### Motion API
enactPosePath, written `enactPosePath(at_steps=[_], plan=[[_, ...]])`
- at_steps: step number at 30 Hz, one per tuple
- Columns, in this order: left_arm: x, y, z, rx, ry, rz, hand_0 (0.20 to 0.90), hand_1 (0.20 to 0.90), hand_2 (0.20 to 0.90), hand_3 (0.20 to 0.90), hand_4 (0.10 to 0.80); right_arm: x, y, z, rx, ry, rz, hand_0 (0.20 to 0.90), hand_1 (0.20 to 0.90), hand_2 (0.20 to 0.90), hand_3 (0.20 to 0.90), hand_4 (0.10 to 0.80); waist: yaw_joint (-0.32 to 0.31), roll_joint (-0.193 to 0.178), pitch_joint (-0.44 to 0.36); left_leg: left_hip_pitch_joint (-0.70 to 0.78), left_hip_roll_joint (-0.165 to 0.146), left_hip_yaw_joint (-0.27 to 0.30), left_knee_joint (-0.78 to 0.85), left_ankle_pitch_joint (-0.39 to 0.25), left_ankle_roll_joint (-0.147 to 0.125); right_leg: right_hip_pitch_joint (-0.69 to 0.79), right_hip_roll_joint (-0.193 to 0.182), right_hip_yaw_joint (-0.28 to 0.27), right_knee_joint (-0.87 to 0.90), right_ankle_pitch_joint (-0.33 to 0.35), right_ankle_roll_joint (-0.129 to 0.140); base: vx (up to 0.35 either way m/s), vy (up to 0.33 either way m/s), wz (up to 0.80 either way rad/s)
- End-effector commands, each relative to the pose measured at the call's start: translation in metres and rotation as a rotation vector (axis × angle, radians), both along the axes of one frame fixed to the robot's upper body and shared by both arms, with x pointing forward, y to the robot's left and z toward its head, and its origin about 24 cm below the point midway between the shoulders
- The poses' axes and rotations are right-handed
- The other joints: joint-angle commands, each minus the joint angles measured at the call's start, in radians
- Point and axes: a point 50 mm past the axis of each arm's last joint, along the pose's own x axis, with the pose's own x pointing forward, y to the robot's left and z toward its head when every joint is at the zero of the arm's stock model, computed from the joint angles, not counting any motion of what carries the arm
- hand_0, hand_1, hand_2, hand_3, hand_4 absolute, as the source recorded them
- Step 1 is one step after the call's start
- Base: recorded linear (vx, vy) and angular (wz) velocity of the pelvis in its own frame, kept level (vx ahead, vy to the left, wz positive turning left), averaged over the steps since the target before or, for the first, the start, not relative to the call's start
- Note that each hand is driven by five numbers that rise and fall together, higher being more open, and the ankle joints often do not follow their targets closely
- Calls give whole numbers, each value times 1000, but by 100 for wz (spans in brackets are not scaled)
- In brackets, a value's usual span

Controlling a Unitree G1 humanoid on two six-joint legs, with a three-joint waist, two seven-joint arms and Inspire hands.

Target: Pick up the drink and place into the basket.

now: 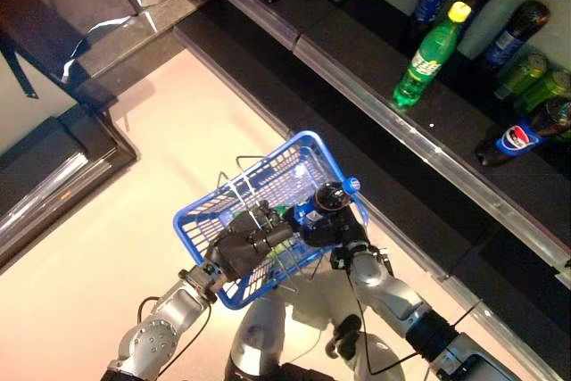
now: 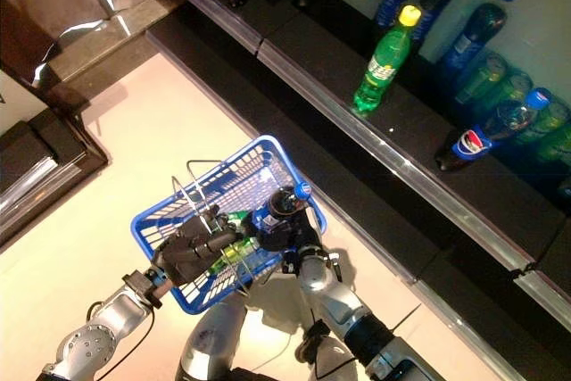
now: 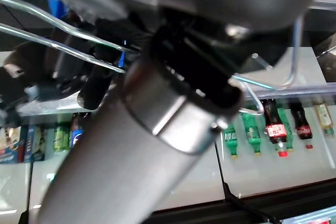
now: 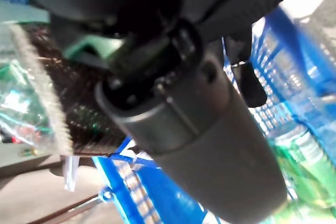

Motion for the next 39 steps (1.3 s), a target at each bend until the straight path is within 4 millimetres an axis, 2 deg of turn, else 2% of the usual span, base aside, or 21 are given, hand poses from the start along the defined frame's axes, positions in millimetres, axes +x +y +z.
enactPosePath(at_steps=[1, 8, 15, 28, 39], plan=[[-23, -58, 125, -364, -735, -445, 300, 300, 300, 200, 100, 15, 48, 54, 111, -258, 107, 300, 300, 300, 200, 100, -15, 13, -208, -68, -38, -1, 108, 4, 27, 80, 37, -27, -108, 75, -65, 33, 2, 4], [-25, -60, 127, -367, -747, -500, 300, 300, 300, 200, 100, 15, 49, 36, 108, -169, 60, 300, 300, 300, 200, 100, 1, 10, -215, -71, -44, -9, 111, -3, 27, 85, 31, -40, -108, 78, -60, 40, 0, 8], [-32, -69, 136, -406, -812, -607, 300, 300, 300, 200, 100, 7, 51, -6, 132, 58, 3, 300, 300, 300, 200, 100, 23, 10, -217, -74, -46, -17, 122, -15, 26, 95, 27, -52, -102, 72, -60, 45, -8, 3], [-37, -85, 150, -412, -821, -718, 300, 300, 300, 200, 100, 3, 39, -54, 225, 368, -49, 300, 300, 300, 200, 100, 52, 14, -210, -84, -55, -26, 122, -10, 27, 97, 20, -75, -99, 81, -51, 20, -10, 4], [-38, -86, 155, -401, -813, -746, 300, 300, 300, 200, 100, 14, 13, -63, 315, 463, -154, 300, 300, 300, 200, 100, 77, 3, -198, -87, -57, -30, 123, -10, 30, 98, 17, -88, -91, 89, -44, 22, -23, 6]])
